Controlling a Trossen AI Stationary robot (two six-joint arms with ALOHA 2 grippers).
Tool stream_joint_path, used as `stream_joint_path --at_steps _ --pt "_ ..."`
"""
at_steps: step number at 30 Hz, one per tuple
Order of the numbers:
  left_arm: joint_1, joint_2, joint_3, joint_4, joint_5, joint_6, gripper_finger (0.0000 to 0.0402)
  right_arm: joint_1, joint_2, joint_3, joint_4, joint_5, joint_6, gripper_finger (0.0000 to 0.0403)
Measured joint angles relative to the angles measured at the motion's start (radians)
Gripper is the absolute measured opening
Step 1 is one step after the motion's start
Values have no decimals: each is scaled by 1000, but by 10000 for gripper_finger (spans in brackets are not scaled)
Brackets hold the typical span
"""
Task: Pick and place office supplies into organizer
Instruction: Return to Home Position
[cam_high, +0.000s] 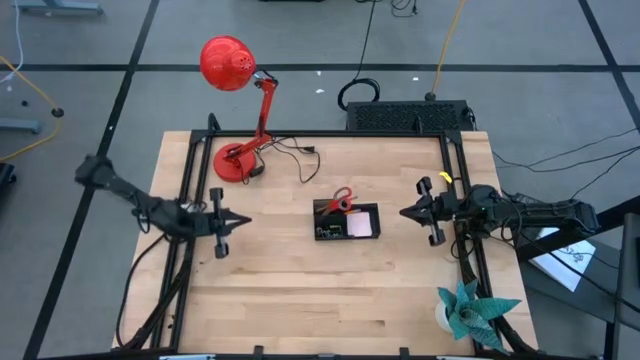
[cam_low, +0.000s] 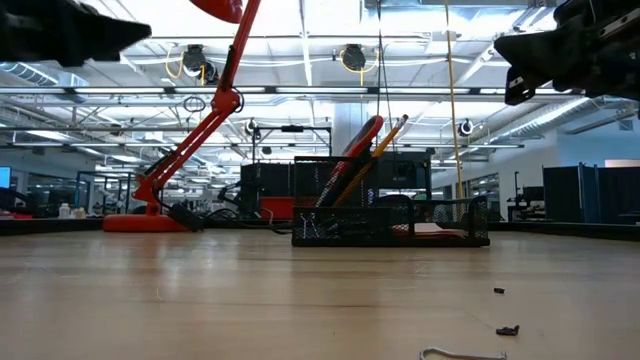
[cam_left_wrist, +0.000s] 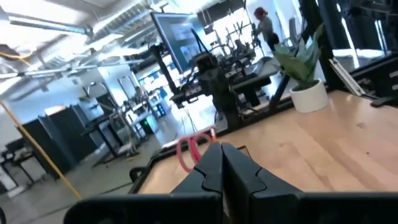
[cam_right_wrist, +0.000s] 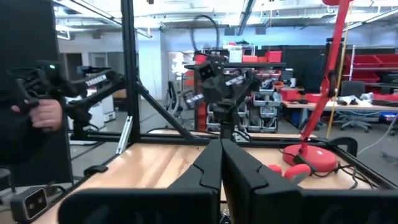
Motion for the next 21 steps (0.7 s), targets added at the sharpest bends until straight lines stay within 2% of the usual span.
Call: stream_joint_path --at_steps 5,7,9,13,21 --pt "248 -99 -19 -124 263 -100 3 -16 0 0 44 -42 44 1" --pt "310 -132 -10 -185 363 -149 2 -33 -1 0 73 -44 66 0" --pt "333 -167 6 -243 399 -177 1 -54 -5 0 59 -47 94 0" --pt "313 -236 25 -384 348 -189 1 -95 -29 0 -43 -51 127 0" --pt "175 -390 29 -584 114 -176 1 -129 -139 0 -141 -51 126 0"
